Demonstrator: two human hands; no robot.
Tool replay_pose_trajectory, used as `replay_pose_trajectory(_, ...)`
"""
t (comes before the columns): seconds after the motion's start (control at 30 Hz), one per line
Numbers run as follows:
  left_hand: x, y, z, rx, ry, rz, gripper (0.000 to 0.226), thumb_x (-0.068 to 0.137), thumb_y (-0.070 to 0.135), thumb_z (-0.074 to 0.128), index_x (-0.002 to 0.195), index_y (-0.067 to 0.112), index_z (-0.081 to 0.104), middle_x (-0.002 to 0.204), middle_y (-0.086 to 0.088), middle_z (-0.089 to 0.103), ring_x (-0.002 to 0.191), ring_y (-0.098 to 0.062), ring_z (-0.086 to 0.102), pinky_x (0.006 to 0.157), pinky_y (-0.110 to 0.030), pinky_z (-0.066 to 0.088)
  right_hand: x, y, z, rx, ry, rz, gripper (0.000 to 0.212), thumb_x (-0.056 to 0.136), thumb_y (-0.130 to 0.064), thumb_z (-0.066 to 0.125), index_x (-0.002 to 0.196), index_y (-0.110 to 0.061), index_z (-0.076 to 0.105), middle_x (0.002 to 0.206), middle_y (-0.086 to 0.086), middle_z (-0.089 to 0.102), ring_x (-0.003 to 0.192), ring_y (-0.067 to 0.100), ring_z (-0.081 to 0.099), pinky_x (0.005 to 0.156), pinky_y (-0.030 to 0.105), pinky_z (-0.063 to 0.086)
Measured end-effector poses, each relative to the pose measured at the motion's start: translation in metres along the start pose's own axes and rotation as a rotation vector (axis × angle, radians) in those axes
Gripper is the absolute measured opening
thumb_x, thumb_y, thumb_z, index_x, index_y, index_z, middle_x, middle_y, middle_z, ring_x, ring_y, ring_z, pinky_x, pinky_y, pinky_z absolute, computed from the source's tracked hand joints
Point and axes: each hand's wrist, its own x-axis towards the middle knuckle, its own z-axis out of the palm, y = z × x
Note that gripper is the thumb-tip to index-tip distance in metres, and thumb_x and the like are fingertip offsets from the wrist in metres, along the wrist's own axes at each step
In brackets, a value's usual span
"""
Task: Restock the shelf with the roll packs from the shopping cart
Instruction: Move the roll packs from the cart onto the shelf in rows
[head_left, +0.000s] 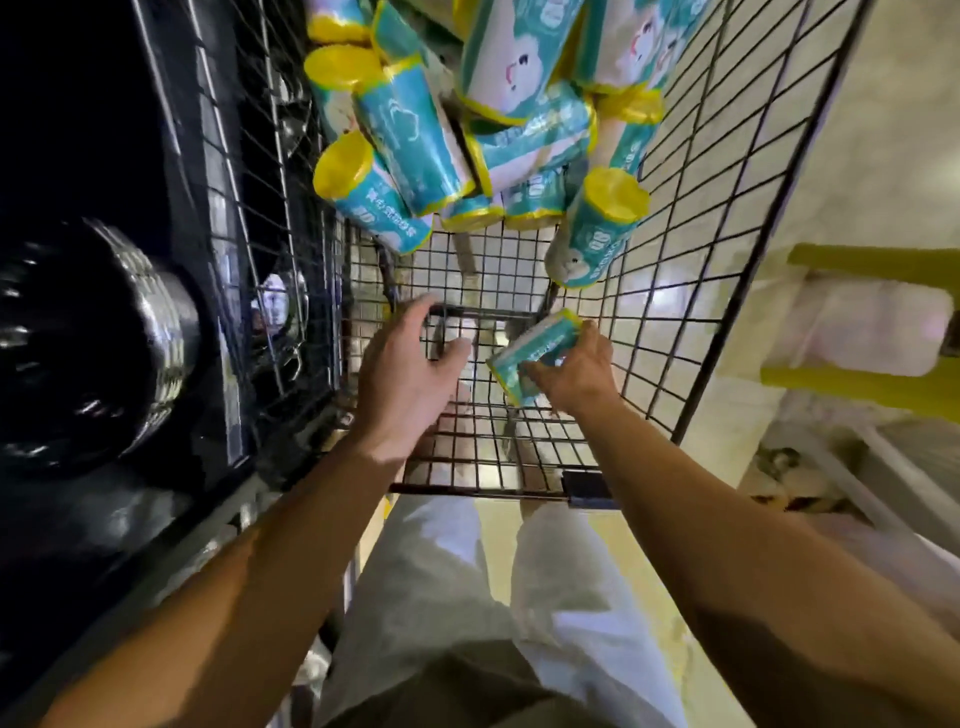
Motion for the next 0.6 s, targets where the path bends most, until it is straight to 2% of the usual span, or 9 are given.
replay_pose_trajectory(0.1, 0.024, -0.006, 0.010, 0.035, -0.055, -0.015, 0.061, 0.092, 0.034, 0.068, 0.147, 0.018, 0.046, 0.148, -0.003, 0.050, 0.135, -0.020, 0.048, 0.111, -0.034, 0.040, 0.011, -0.003, -0.001, 0.138, 0.112, -0.014, 0.081, 0.089, -0.028, 0.075, 0.153, -0.010, 0.029, 0.150, 0.012, 0.037, 0.140, 0.027, 0.036, 0.110, 0.028, 0.030)
replay_pose_trajectory(0.2, 0.046, -0.010, 0.021, 0.127, -0.118, 0.024, 0.062, 0.091, 0.036, 0.070, 0.145, 0.017, 0.047, 0.145, -0.007, 0.053, 0.132, -0.023, 0.050, 0.107, -0.035, 0.041, 0.019, -0.004, -0.006, 0.132, 0.184, -0.024, 0.071, 0.092, -0.032, 0.070, 0.152, -0.016, 0.036, 0.150, 0.008, 0.043, 0.138, 0.024, 0.040, 0.109, 0.027, 0.031)
replay_pose_trajectory(0.27, 0.059, -0.014, 0.033, 0.169, -0.187, 0.047, 0.066, 0.089, 0.037, 0.072, 0.146, 0.017, 0.047, 0.145, -0.006, 0.053, 0.131, -0.024, 0.050, 0.104, -0.032, 0.041, 0.027, -0.006, -0.005, 0.099, 0.146, -0.037, 0.068, 0.094, -0.037, 0.066, 0.153, -0.020, 0.036, 0.154, 0.007, 0.040, 0.142, 0.024, 0.037, 0.113, 0.031, 0.030)
replay_pose_trajectory(0.33, 0.074, -0.021, 0.047, 0.162, -0.247, 0.044, 0.066, 0.085, 0.036, 0.075, 0.143, 0.017, 0.048, 0.139, -0.006, 0.055, 0.126, -0.022, 0.053, 0.093, -0.023, 0.039, 0.037, -0.008, -0.001, 0.103, 0.096, -0.038, 0.061, 0.095, -0.038, 0.063, 0.150, -0.026, 0.041, 0.152, 0.005, 0.042, 0.138, 0.024, 0.043, 0.111, 0.032, 0.034)
replay_pose_trajectory(0.47, 0.103, -0.030, 0.065, 0.079, -0.190, -0.053, 0.057, 0.076, 0.034, 0.082, 0.123, 0.014, 0.057, 0.117, -0.002, 0.065, 0.103, -0.021, 0.061, 0.070, -0.024, 0.037, 0.050, -0.012, 0.006, 0.156, 0.061, -0.019, 0.058, 0.095, -0.041, 0.059, 0.149, -0.028, 0.043, 0.152, 0.000, 0.045, 0.137, 0.021, 0.044, 0.108, 0.030, 0.035)
replay_pose_trajectory(0.53, 0.107, -0.032, 0.069, 0.035, -0.168, -0.096, 0.054, 0.075, 0.034, 0.083, 0.118, 0.014, 0.058, 0.112, 0.000, 0.066, 0.097, -0.019, 0.060, 0.067, -0.026, 0.039, 0.053, -0.014, 0.009, 0.219, 0.050, 0.006, 0.060, 0.095, -0.042, 0.059, 0.150, -0.026, 0.041, 0.150, -0.002, 0.047, 0.135, 0.021, 0.045, 0.110, 0.033, 0.036)
replay_pose_trajectory(0.6, 0.105, -0.031, 0.069, -0.057, -0.156, -0.123, 0.051, 0.074, 0.032, 0.084, 0.116, 0.016, 0.060, 0.109, 0.002, 0.066, 0.095, -0.018, 0.061, 0.072, -0.028, 0.048, 0.053, -0.017, 0.010, 0.302, 0.041, 0.038, 0.061, 0.092, -0.045, 0.061, 0.147, -0.027, 0.043, 0.144, -0.006, 0.051, 0.129, 0.021, 0.052, 0.110, 0.037, 0.041)
